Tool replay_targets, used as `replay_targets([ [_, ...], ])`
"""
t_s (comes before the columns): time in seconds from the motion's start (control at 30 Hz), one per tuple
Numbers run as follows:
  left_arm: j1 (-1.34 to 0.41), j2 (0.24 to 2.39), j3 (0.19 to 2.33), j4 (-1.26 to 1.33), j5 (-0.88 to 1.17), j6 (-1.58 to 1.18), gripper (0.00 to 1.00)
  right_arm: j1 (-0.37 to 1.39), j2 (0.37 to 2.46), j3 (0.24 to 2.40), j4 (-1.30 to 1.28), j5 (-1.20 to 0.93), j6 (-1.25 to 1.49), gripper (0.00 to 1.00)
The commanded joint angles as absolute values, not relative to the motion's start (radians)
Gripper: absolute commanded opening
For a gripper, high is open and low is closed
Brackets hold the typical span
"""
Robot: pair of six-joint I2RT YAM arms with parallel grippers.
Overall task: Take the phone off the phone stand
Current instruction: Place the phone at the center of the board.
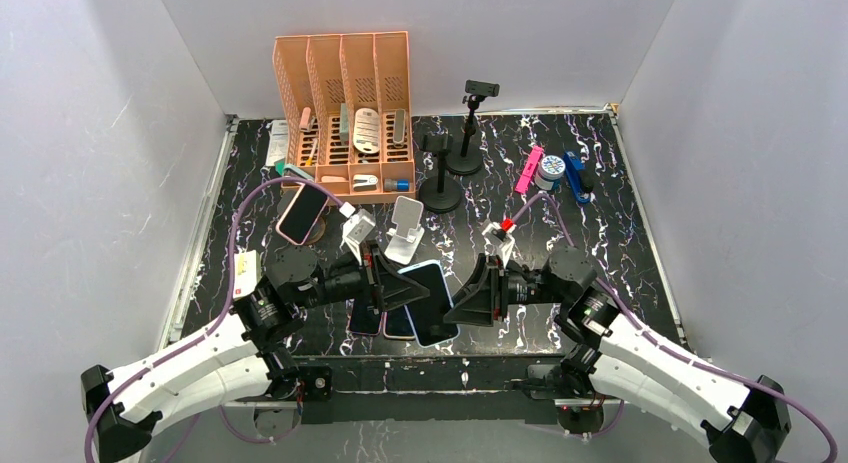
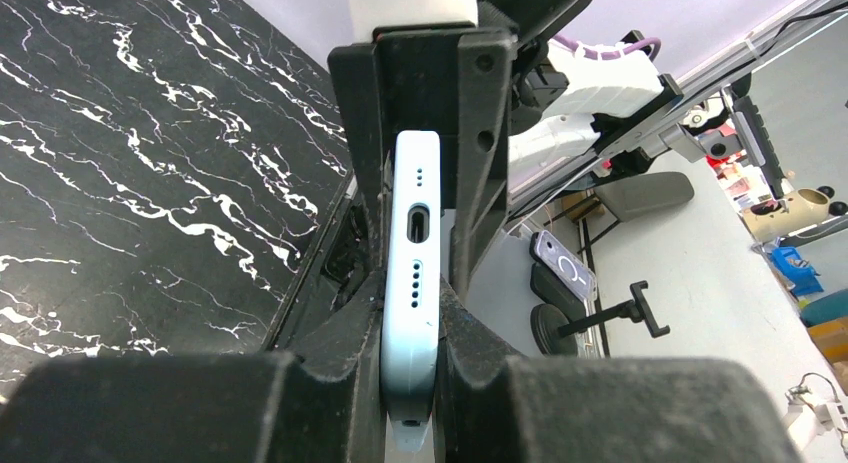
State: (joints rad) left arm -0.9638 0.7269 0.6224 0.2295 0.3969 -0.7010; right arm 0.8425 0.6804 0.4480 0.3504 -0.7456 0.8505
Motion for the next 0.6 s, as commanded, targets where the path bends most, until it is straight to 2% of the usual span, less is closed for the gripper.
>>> replay_targets([
  [0.0, -0.963, 0.715, 0.636, 0.336, 0.4, -0.724, 0.0, 0.86, 0.66, 0.425, 0.434, -0.703, 0.868, 0.42],
  [0.17, -0.963, 0.714, 0.622, 0.347, 0.398, -0.732, 0.0, 0.873, 0.671, 0.418, 0.457, -0.687, 0.879, 0.38],
  [0.4, -0.963, 0.727, 0.609, 0.373, 0.408, -0.75, 0.0, 0.902, 0.705, 0.405, 0.525, -0.659, 0.894, 0.43],
  [0.5, -0.963, 0.723, 0.607, 0.372, 0.408, -0.749, 0.0, 0.919, 0.721, 0.405, 0.544, -0.648, 0.894, 0.36],
  [0.57, -0.963, 0.719, 0.605, 0.367, 0.407, -0.746, 0.0, 0.931, 0.727, 0.407, 0.543, -0.641, 0.887, 0.24],
])
